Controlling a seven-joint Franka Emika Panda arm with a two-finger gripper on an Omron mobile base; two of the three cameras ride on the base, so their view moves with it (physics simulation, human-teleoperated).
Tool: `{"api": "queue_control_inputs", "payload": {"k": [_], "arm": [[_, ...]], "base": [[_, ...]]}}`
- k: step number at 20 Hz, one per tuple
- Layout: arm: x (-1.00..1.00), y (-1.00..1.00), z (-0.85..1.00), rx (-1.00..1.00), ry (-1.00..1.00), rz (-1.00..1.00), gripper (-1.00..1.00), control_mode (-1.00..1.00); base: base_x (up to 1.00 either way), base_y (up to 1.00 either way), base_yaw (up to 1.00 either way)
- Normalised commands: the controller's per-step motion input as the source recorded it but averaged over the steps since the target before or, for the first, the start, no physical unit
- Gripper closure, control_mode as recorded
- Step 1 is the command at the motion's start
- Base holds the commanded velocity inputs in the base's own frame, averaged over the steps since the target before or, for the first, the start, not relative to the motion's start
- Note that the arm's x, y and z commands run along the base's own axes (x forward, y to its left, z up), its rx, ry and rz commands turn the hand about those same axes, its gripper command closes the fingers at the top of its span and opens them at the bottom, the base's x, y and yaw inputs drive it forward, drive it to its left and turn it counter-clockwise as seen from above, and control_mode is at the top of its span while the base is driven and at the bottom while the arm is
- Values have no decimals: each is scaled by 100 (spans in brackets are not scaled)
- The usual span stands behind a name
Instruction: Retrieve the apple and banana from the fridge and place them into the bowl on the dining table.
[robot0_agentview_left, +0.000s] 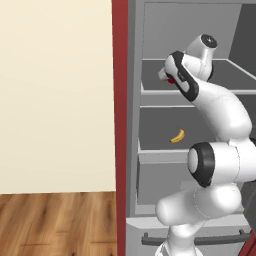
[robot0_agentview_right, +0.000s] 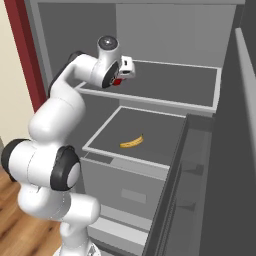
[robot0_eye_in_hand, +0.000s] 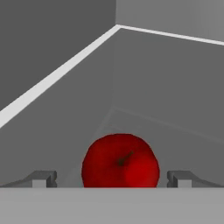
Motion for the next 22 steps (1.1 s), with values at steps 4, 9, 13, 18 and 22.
{"api": "queue_control_inputs", "payload": {"k": [4, 9, 13, 18, 22], "arm": [[23, 0, -8, 0, 0, 0, -100, -100], [18, 0, -10, 0, 0, 0, -100, -100], [10, 0, -18, 0, 0, 0, 100, -100], [5, 0, -17, 0, 1, 0, 100, -100], [3, 0, -1, 0, 0, 0, 100, -100]], "base": [[0, 0, 0], [0, 0, 0], [0, 0, 0], [0, 0, 0], [0, 0, 0]]}}
